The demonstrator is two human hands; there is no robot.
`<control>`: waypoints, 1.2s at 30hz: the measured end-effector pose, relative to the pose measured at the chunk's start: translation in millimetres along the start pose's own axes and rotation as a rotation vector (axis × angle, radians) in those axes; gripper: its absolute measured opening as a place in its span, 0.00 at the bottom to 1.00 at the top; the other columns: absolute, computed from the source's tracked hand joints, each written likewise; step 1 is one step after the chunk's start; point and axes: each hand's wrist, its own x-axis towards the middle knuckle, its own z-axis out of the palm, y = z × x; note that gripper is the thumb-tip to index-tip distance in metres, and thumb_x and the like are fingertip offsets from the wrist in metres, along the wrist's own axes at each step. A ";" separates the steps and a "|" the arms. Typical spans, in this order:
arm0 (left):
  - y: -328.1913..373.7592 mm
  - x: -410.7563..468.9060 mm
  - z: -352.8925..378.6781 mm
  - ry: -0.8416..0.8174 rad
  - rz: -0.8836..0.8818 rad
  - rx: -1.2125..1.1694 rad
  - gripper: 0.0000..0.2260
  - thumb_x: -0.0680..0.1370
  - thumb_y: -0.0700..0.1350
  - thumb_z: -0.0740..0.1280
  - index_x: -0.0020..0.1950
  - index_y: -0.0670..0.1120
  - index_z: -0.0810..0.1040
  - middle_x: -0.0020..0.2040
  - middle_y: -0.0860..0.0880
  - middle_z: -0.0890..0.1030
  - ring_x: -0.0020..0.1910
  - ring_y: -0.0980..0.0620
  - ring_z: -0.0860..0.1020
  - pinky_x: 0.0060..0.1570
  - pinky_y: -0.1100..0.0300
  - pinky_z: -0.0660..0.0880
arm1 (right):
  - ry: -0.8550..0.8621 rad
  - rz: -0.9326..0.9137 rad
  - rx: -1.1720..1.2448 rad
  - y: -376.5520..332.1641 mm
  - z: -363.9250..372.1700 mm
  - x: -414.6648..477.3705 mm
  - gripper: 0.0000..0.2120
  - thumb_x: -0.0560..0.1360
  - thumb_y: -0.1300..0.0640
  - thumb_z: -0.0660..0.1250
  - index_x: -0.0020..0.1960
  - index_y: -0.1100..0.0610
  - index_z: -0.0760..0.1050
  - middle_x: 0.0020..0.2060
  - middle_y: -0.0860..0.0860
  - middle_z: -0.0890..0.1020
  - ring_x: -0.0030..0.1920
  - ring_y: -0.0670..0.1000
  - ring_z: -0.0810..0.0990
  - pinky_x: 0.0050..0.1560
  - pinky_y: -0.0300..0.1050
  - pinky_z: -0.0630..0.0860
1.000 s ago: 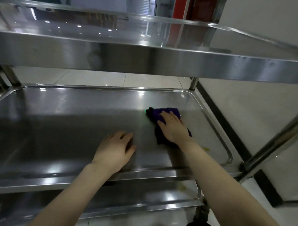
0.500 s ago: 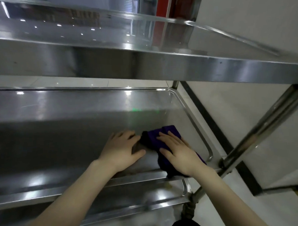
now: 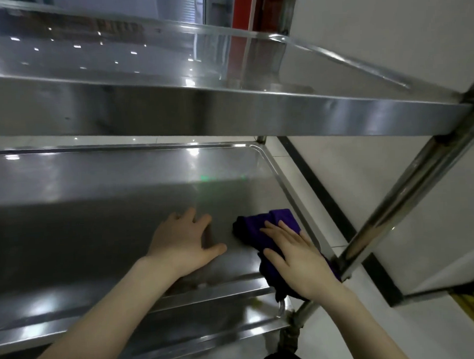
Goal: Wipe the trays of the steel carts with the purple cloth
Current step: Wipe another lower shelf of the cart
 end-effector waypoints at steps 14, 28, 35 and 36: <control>0.5 4.8 0.2 -0.067 0.026 0.079 0.31 0.70 0.74 0.56 0.68 0.59 0.62 0.66 0.48 0.64 0.66 0.42 0.66 0.59 0.51 0.70 | 0.086 0.204 -0.006 21.9 -15.0 151.2 0.21 0.83 0.49 0.54 0.74 0.52 0.63 0.74 0.51 0.66 0.76 0.52 0.59 0.77 0.54 0.49; -23.8 -5.8 -14.3 -0.082 0.044 -0.060 0.27 0.76 0.69 0.54 0.72 0.62 0.64 0.74 0.54 0.62 0.74 0.50 0.61 0.74 0.44 0.47 | 0.044 0.237 -0.002 15.9 -20.2 122.3 0.22 0.83 0.48 0.53 0.76 0.51 0.61 0.77 0.48 0.60 0.78 0.49 0.52 0.77 0.54 0.47; -120.2 -80.0 -7.5 0.184 -0.068 -0.085 0.36 0.72 0.71 0.42 0.74 0.57 0.66 0.77 0.55 0.62 0.78 0.52 0.53 0.75 0.44 0.47 | 0.035 -0.025 -0.019 -101.1 42.1 184.4 0.21 0.82 0.48 0.53 0.73 0.52 0.65 0.74 0.50 0.67 0.75 0.51 0.59 0.74 0.54 0.50; -119.3 -80.9 -7.8 0.225 -0.096 -0.095 0.34 0.74 0.67 0.45 0.72 0.53 0.69 0.75 0.51 0.66 0.76 0.48 0.59 0.74 0.42 0.52 | -0.004 -0.127 -0.025 -132.4 56.3 186.1 0.22 0.82 0.47 0.53 0.74 0.51 0.64 0.75 0.48 0.65 0.76 0.50 0.57 0.74 0.54 0.48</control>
